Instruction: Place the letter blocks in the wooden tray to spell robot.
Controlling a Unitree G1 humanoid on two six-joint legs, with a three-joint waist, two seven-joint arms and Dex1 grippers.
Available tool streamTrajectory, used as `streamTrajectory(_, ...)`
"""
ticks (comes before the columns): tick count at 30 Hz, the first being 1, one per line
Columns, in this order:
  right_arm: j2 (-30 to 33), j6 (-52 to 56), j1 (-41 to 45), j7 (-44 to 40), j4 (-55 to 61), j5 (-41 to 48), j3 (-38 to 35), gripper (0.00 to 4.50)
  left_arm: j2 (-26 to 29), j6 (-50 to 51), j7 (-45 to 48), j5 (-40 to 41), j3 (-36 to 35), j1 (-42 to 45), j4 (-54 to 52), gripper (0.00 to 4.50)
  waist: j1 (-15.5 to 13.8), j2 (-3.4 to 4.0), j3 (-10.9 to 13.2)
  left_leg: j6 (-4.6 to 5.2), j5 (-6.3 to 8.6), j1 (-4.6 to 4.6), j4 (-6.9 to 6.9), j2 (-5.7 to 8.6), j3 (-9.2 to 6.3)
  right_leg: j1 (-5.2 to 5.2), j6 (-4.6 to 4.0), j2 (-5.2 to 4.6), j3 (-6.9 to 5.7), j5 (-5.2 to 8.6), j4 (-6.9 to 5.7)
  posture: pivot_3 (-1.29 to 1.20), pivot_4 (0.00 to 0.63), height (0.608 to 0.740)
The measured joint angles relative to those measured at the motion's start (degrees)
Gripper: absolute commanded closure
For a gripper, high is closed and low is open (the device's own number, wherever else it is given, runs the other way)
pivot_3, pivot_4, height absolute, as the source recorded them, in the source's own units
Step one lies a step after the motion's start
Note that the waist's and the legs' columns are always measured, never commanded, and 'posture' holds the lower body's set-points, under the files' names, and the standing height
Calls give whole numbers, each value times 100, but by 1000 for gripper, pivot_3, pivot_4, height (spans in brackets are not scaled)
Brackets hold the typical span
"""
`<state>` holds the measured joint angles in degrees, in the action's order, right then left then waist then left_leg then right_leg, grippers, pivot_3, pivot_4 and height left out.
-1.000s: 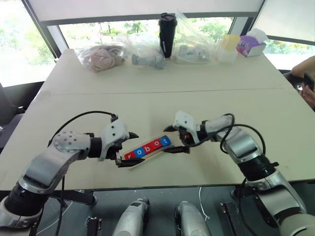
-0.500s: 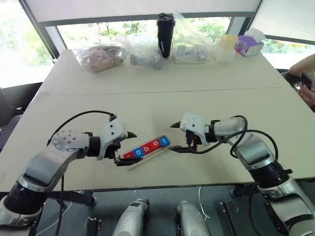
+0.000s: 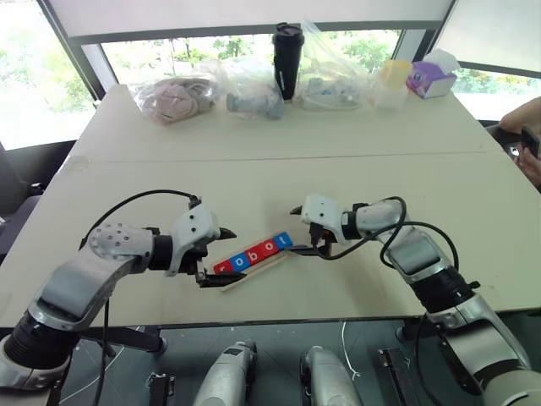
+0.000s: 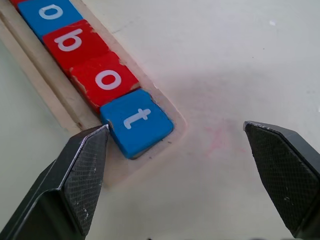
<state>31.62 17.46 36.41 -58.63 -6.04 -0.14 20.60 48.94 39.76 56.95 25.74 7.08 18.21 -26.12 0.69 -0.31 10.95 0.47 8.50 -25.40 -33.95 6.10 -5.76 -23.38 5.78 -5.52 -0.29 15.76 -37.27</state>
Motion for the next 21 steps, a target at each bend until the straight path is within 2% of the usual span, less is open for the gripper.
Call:
streamTrajectory(8, -89, 41, 44, -195, 24, 98, -27, 54, -7, 153, -103, 131, -45, -49, -122, 0, 2, 0, 0, 0, -1, 1, 0, -1, 0, 0, 0, 1, 0, 0, -5, 0, 150, 740)
streamTrajectory(15, 337, 1136, -109, -365, 1272, 954, -830, 54, -45, 476, -140, 685, -651, -194, -109, 0, -11, 0, 0, -3, 1, 0, 0, -1, -1, -2, -2, -2, 1, 1, -5, 0, 150, 740)
streamTrajectory(18, 804, 1797, -606, -364, 2055, 1373, -1335, 54, 146, 595, -131, 831, -1079, -556, -48, 0, -20, 0, 0, -1, 2, -2, 5, 0, -2, -5, -14, -5, 1, 9, -2, 0, 150, 740)
streamTrajectory(21, 1403, 2573, -1588, -347, 2842, 1810, -1955, 54, 319, 595, -90, 882, -1609, -1172, 10, 0, -32, 0, 0, 1, 5, -7, 13, 0, -2, -5, -21, -9, 2, 12, 8, 0, 150, 740)
